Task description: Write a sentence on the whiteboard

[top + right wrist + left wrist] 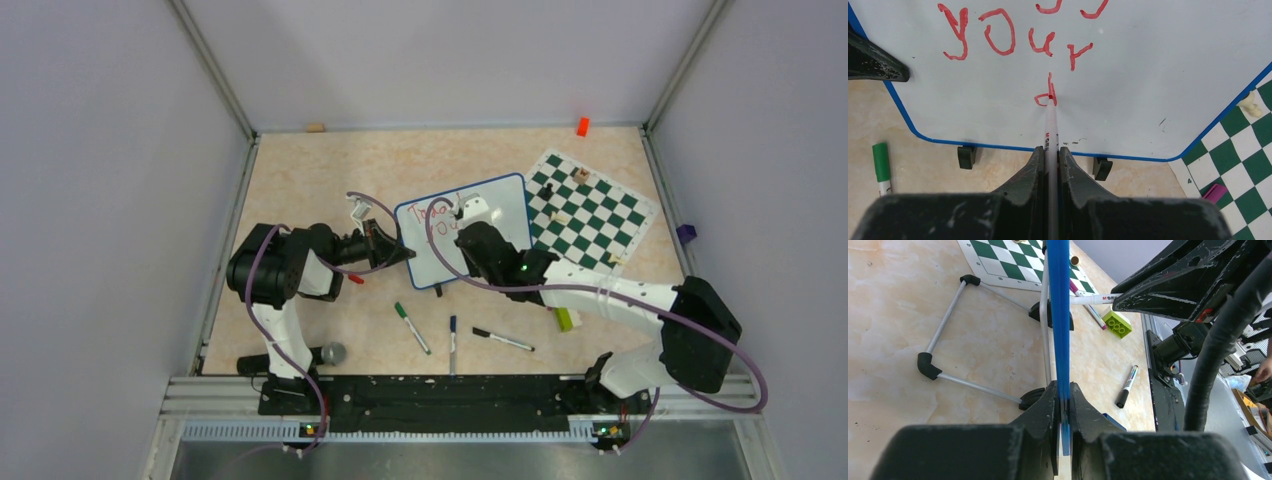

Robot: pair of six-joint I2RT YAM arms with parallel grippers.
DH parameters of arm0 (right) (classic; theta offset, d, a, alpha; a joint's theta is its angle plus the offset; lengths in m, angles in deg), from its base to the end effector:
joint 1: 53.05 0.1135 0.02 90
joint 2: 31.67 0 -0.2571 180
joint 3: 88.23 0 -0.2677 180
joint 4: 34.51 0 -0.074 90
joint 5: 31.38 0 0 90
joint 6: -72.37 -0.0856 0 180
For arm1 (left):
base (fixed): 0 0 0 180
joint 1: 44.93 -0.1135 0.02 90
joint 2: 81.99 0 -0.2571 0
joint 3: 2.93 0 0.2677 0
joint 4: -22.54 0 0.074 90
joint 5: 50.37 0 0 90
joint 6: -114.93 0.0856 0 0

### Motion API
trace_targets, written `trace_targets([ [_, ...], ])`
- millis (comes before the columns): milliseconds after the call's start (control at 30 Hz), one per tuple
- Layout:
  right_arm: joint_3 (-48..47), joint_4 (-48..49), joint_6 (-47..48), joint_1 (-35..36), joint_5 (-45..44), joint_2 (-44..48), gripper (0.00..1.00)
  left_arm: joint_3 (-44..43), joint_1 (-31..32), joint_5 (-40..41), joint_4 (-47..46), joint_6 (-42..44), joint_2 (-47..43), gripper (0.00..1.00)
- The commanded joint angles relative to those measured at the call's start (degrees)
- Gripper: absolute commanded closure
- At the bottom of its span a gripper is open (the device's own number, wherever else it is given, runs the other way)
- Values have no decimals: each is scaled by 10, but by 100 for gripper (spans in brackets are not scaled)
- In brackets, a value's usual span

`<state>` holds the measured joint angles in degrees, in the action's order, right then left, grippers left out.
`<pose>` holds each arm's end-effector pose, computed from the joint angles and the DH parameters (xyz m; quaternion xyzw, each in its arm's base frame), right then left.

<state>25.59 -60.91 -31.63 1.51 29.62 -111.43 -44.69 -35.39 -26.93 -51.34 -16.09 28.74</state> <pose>0.2359 0.2599 0.2080 -0.2048 0.8597 0.0431 0.4660 0.2974 -0.1296 0.1133 0.2358 0.6537 -0.5985 0.3985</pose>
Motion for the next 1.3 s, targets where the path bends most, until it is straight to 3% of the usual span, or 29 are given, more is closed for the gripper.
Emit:
trace_targets([
  [0, 9, 0, -12, -2, 4, 20, 100, 2, 2, -23, -60, 22, -12, 100],
  [733, 6, -15, -5, -4, -21, 64, 100, 1, 2, -23, -60, 23, -10, 100],
  [1267, 1, -3, 1, -40, 16, 56, 100, 1, 2, -23, -60, 22, -9, 100],
])
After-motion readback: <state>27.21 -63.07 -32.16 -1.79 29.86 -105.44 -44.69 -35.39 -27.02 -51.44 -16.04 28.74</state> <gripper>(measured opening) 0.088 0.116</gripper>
